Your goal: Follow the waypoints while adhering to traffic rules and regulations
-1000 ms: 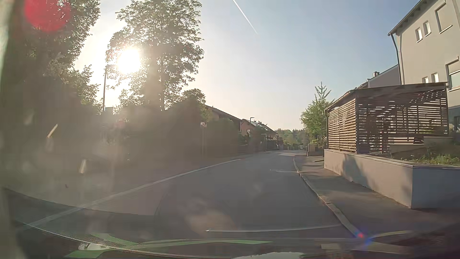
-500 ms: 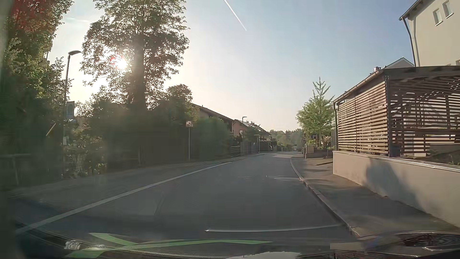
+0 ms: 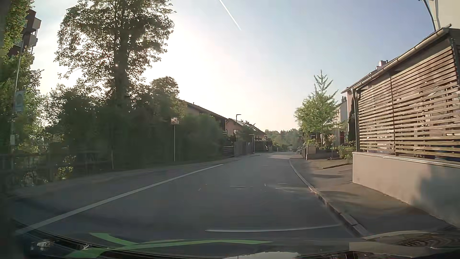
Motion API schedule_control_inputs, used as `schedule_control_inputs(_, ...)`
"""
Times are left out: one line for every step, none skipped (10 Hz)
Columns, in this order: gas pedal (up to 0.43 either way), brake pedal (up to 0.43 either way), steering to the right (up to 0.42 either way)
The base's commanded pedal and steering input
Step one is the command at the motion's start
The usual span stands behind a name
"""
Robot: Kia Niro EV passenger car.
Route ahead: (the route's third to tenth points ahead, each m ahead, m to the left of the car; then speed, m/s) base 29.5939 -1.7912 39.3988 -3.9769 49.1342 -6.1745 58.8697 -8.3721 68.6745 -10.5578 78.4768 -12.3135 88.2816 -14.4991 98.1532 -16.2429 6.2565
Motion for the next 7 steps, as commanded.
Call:
schedule_control_inputs(0.020, 0.000, 0.030)
schedule_control_inputs(0.008, 0.000, 0.031)
schedule_control_inputs(0.008, 0.000, 0.031)
schedule_control_inputs(0.008, 0.000, 0.032)
schedule_control_inputs(0.008, 0.000, 0.031)
schedule_control_inputs(0.020, 0.000, 0.029)
schedule_control_inputs(0.020, 0.000, 0.026)
